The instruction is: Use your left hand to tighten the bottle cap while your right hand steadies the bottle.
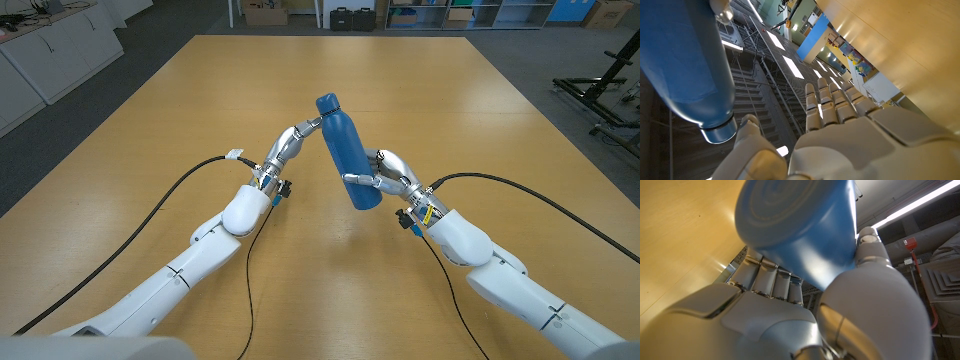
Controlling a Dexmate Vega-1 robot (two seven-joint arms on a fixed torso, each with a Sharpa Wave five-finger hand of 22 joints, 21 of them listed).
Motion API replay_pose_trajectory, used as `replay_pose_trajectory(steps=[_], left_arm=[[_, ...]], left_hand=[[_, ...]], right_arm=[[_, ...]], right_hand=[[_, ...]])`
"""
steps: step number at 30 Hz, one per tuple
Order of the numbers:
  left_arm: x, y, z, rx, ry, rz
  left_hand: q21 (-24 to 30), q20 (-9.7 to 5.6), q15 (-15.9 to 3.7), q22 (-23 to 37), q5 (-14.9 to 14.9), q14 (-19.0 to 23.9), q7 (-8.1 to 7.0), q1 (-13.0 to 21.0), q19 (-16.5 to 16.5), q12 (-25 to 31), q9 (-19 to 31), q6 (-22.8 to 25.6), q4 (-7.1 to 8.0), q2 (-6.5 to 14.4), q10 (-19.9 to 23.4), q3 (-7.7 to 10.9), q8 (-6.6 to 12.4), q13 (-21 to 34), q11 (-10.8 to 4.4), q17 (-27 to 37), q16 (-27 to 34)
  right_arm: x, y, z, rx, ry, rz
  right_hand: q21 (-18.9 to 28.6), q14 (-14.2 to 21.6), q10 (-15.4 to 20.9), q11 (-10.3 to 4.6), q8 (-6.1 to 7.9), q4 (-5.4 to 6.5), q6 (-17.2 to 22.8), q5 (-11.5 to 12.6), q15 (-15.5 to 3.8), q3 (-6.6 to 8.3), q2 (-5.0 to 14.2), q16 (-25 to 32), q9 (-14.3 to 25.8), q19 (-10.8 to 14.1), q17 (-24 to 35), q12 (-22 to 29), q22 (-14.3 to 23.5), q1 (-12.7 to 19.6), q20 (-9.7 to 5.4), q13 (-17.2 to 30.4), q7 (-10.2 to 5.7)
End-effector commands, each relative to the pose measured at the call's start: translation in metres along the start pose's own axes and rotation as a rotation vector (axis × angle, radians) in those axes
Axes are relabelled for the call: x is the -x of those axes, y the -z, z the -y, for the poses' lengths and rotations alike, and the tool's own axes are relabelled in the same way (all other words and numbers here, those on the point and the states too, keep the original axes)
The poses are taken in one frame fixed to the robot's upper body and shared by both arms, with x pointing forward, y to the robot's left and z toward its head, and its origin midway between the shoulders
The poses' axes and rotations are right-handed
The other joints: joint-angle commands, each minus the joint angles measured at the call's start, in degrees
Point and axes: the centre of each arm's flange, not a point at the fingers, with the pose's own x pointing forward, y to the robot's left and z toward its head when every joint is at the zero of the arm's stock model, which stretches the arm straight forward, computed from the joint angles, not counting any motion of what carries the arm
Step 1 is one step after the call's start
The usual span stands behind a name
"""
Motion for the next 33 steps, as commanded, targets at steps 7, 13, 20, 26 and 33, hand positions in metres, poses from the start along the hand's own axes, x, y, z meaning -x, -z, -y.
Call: replay_pose_trajectory(steps=[7,13,20,26,33], left_arm=[[0.001,-0.008,-0.006,-0.016,-0.012,0.025],[-0.007,-0.011,-0.003,-0.026,0.004,0.036],[-0.014,-0.011,0.000,-0.026,0.023,0.035],[-0.018,-0.010,0.002,-0.023,0.036,0.036],[-0.020,-0.006,0.003,-0.019,0.043,0.024]], left_hand=[[-0.1,0.34,-1.54,0.1,-0.2,0.6,-0.08,0.4,0.2,-0.1,0.2,0.3,-0.09,0.5,0.4,-0.09,-0.30,0.3,-0.09,0.2,-0.1],[0.0,0.41,-1.54,0.1,-0.2,0.7,-0.14,0.3,0.3,-0.1,0.2,0.4,-0.08,0.4,0.4,-0.17,-0.29,0.3,0.01,0.2,-0.1],[0.0,0.61,-1.54,0.1,-0.2,0.7,-0.21,0.2,0.4,-0.1,0.2,0.3,-0.06,0.3,0.5,-0.29,-0.34,0.3,0.00,0.3,-0.1],[0.0,0.65,-1.51,0.1,-0.2,0.7,-0.17,0.2,0.5,-0.1,0.2,0.3,-0.05,0.2,0.5,-0.38,-0.35,0.3,-0.11,0.3,-0.1],[0.0,0.71,-1.51,0.1,-0.2,0.7,-0.20,0.2,0.5,-0.1,0.2,0.4,-0.04,0.2,0.5,-0.45,-0.36,0.4,-0.15,0.3,-0.1]], right_arm=[[-0.009,0.026,0.003,-0.019,0.012,-0.069],[-0.009,0.029,0.001,-0.015,0.010,-0.083],[-0.011,0.031,-0.003,-0.018,-0.004,-0.098],[-0.015,0.024,-0.007,-0.011,-0.022,-0.077],[-0.013,0.002,-0.011,0.006,-0.037,-0.007]], right_hand=[[0.4,8.9,10.1,-9.82,0.11,1.86,9.8,0.2,-11.63,1.96,19.04,-0.1,0.1,-0.1,0.2,-0.3,0.0,19.9,-7.85,0.2,-9.15],[0.5,9.0,10.3,-9.81,0.07,1.85,9.8,0.2,-11.63,1.94,19.03,-0.1,0.0,-0.1,0.3,-0.3,-0.2,19.9,-7.86,0.2,-9.12],[0.7,9.1,10.3,-9.85,0.04,1.87,9.9,0.2,-11.61,1.90,19.04,-0.1,0.1,-0.1,0.4,-0.4,-0.3,19.9,-7.85,0.2,-9.17],[0.9,9.2,10.3,-9.80,0.01,1.86,9.9,0.2,-11.64,1.90,19.05,-0.2,0.1,-0.1,0.5,-0.5,-0.4,19.9,-7.85,0.3,-9.17],[1.0,9.2,10.4,-9.85,-0.05,1.87,9.9,0.2,-11.61,1.86,19.03,-0.2,0.1,-0.1,0.6,-0.5,-0.6,19.9,-7.86,0.4,-9.21]])
